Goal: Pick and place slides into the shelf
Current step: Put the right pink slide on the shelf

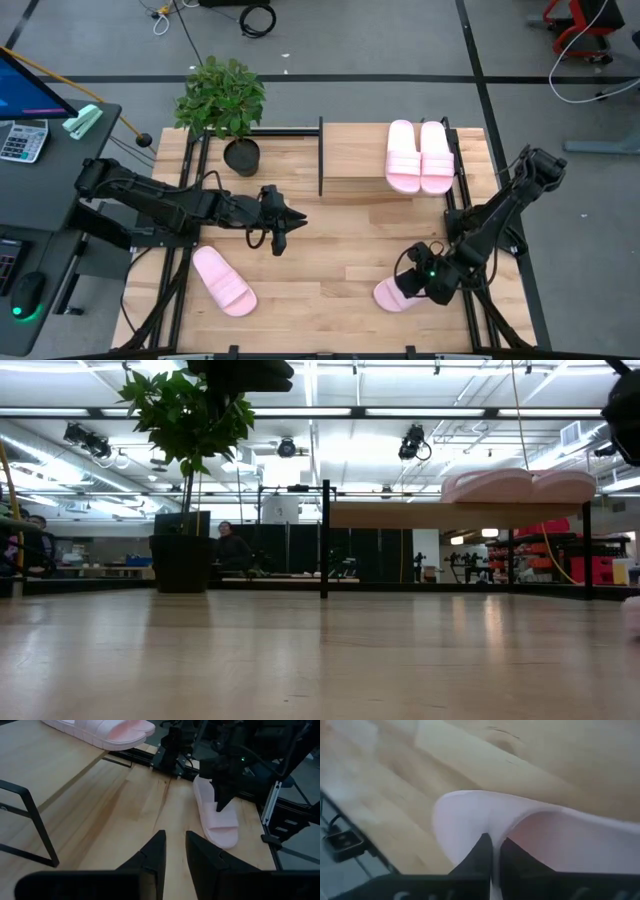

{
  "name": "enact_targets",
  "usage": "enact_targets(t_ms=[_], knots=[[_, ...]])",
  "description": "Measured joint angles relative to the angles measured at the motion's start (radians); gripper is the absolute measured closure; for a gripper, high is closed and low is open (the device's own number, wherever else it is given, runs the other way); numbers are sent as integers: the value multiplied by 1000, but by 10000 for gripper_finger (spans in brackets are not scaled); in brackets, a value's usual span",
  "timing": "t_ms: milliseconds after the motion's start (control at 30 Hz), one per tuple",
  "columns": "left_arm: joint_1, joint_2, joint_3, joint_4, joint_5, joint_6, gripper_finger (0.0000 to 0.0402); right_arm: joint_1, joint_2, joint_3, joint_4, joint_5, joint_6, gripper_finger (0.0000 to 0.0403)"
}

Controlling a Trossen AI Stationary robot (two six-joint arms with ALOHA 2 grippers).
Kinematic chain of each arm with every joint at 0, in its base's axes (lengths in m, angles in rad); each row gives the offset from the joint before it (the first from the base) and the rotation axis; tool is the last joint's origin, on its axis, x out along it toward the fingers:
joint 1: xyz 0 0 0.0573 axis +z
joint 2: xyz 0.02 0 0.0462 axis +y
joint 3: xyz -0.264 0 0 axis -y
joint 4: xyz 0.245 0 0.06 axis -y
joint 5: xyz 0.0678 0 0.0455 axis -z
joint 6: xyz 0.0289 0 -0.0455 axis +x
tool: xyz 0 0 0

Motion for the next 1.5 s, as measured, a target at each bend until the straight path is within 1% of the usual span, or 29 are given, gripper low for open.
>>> enact_targets(t_ms=[200, 400, 600, 767, 900, 1100, 1267, 1500], knots=[[0, 0, 0, 0, 0, -13, 328, -59, -32, 70, -3, -9, -225, 393], [0, 0, 0, 1, 0, -13, 324, -131, -35, 206, -49, -63, -467, 393], [0, 0, 0, 1, 0, -14, 333, -223, -35, 375, -278, -123, -730, 393], [0, 0, 0, 1, 0, -14, 339, -309, -36, 507, -460, -149, -944, 393], [0, 0, 0, 1, 0, -14, 338, -388, -37, 590, -536, -176, -1090, 393], [0, 0, 0, 3, 0, -21, 335, -513, -37, 673, -596, -233, -1282, 393], [0, 0, 0, 4, 0, -41, 342, -617, -37, 724, -648, -303, -1440, 393], [0, 0, 0, 5, 0, -42, 351, -750, -37, 771, -688, -407, -1598, 393]])
